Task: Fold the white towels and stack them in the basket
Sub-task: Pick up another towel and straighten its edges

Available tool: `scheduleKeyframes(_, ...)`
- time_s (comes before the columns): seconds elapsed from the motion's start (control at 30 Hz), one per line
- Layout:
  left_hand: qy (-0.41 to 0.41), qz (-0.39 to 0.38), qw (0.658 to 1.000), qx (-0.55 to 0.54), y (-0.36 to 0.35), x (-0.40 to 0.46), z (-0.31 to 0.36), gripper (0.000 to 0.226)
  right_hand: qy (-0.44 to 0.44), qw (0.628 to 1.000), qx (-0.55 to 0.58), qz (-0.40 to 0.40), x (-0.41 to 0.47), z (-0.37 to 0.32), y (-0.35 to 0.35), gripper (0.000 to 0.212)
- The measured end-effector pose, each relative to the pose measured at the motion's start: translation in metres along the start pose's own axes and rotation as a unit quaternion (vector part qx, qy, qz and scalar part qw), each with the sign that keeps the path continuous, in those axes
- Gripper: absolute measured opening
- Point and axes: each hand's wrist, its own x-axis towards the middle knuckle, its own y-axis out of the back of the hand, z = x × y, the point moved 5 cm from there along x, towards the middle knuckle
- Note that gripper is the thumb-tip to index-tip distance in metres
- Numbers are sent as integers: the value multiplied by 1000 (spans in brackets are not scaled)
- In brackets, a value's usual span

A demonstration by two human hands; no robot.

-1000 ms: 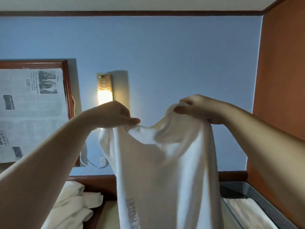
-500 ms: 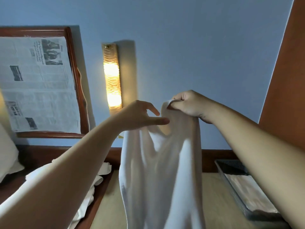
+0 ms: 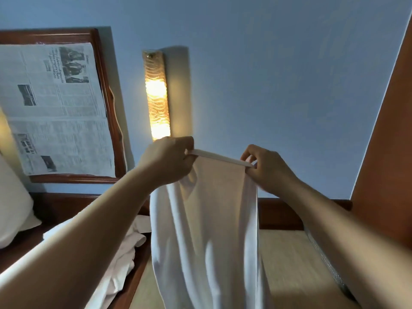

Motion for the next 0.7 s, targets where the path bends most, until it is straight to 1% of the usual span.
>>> scheduleKeyframes(0.1, 13, 15, 1000, -6, 4, -6, -34, 24, -36, 997, 9, 67, -10, 32, -3, 14)
scheduleKeyframes(0.13, 20, 14, 1000, -18, 4, -9, -45, 25, -60, 996, 26, 69, -11, 39, -2, 12)
scheduleKeyframes(0.17, 28, 9, 999, -29, 1, -10, -53, 25, -85, 994, 46, 52, -10, 44, -3, 8)
scheduleKeyframes(0.23, 40, -16, 999, -32, -8, -11, -61, 25, -121, 989, 80, -14, -4, 43, -9, 4)
scheduleKeyframes(0.27, 45, -37, 998, -23, -15, -10, -61, 25, -126, 987, 91, -44, -1, 39, -11, 10)
scheduleKeyframes(0.3, 48, -59, 997, -13, -22, -9, -60, 24, -121, 986, 94, -61, 2, 32, -13, 19)
scheduleKeyframes(0.37, 50, -97, 994, -18, -35, -9, -52, 24, -98, 990, 87, -59, 8, 15, -11, 36)
scheduleKeyframes(0.43, 31, -113, 991, -58, -47, -11, -34, 46, -77, 993, 82, -45, 13, -2, -8, 44)
scheduleKeyframes(0.5, 6, -106, 989, -107, -51, -12, -9, 69, -58, 992, 95, -54, 19, -18, -7, 43)
scheduleKeyframes(0.53, -3, -101, 986, -132, -52, -12, 4, 72, -52, 990, 108, -68, 21, -26, -8, 41)
scheduleKeyframes(0.63, -11, -71, 977, -199, -45, -1, 32, 62, -43, 978, 171, -115, 26, -40, -10, 36)
scheduleKeyframes(0.7, -3, -58, 964, -259, -41, 7, 35, 58, -46, 965, 222, -129, 27, -45, -7, 31)
